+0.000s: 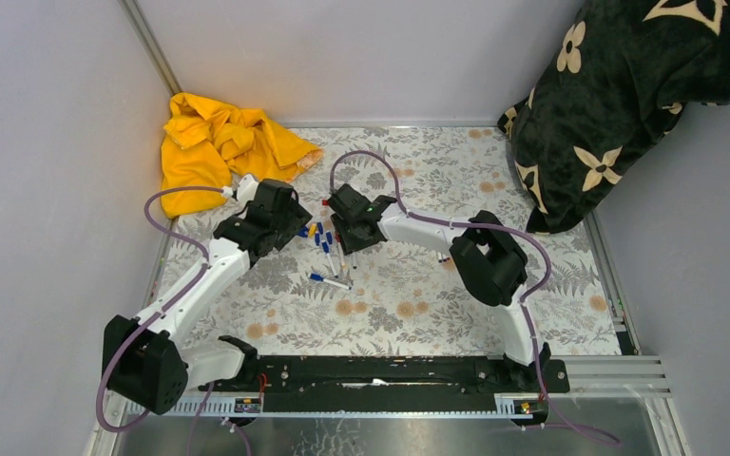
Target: Open the pen caps
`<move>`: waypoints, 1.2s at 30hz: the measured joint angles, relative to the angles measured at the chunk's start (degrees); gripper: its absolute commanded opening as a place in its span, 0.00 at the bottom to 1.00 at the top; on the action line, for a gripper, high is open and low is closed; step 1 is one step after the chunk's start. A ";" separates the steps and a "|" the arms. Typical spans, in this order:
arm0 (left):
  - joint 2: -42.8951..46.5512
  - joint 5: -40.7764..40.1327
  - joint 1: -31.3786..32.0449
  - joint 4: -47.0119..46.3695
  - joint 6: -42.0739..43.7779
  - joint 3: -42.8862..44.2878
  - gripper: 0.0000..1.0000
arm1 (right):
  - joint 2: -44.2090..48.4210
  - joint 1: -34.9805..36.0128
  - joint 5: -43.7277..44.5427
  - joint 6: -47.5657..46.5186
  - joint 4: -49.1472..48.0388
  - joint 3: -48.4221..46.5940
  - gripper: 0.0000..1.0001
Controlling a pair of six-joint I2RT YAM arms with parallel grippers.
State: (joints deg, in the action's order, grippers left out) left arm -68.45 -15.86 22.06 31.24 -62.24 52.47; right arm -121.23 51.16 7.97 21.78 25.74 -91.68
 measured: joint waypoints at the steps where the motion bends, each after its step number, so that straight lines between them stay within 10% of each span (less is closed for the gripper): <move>1: 0.39 0.15 0.00 0.00 0.02 -0.07 0.67 | -0.46 0.09 0.07 0.26 0.33 -0.39 0.48; 12: 3.19 0.33 0.00 0.04 0.15 -1.18 0.67 | -3.50 0.59 2.54 2.05 3.32 -2.12 0.39; 22: 3.54 0.33 0.00 0.00 0.00 -1.57 0.67 | -3.32 1.03 4.07 2.34 3.50 -1.64 0.01; 36: -1.16 11.32 0.09 -12.52 -3.26 -8.70 0.72 | 10.05 -0.02 2.62 0.98 2.16 11.91 0.00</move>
State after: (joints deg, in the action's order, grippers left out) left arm -69.60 -4.54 22.15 18.72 -65.49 43.77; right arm -111.18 51.13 10.59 22.76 27.90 -79.77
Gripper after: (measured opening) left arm 0.712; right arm 0.031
